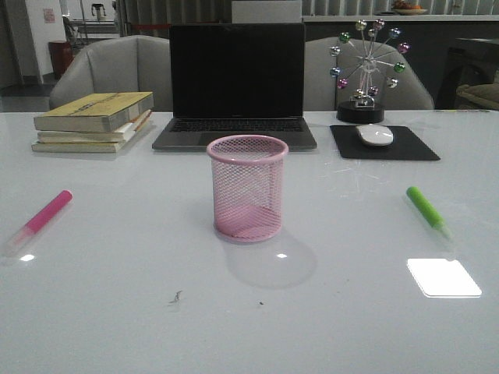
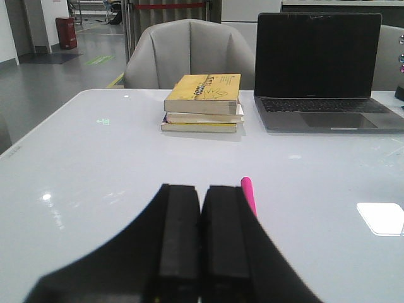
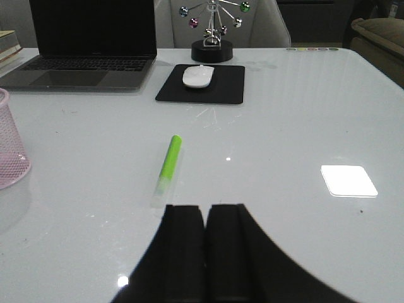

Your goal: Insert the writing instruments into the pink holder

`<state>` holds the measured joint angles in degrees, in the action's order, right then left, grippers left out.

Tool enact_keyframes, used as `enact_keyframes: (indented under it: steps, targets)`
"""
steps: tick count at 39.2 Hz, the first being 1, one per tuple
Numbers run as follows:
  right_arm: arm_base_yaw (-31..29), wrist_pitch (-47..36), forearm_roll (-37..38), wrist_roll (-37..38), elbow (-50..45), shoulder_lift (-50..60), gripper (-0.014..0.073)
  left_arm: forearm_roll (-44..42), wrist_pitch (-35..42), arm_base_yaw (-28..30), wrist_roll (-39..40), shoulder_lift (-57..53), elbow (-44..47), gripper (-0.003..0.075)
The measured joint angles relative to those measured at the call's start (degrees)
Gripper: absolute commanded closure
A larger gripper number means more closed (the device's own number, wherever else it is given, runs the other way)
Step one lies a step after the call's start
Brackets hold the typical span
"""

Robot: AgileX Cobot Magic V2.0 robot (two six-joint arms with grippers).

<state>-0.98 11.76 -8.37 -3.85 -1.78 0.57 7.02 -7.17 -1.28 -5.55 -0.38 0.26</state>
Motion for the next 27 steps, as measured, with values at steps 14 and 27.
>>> enact_keyframes:
  steps: [14,27]
  targets:
    - [0.0,0.0,0.0,0.0,0.0,0.0,0.0544,0.0,0.0,0.0,0.0,0.0,0.0,0.0629]
    - [0.0,0.0,0.0,0.0,0.0,0.0,0.0544,0.0,1.1,0.0,0.0,0.0,0.0,0.0629]
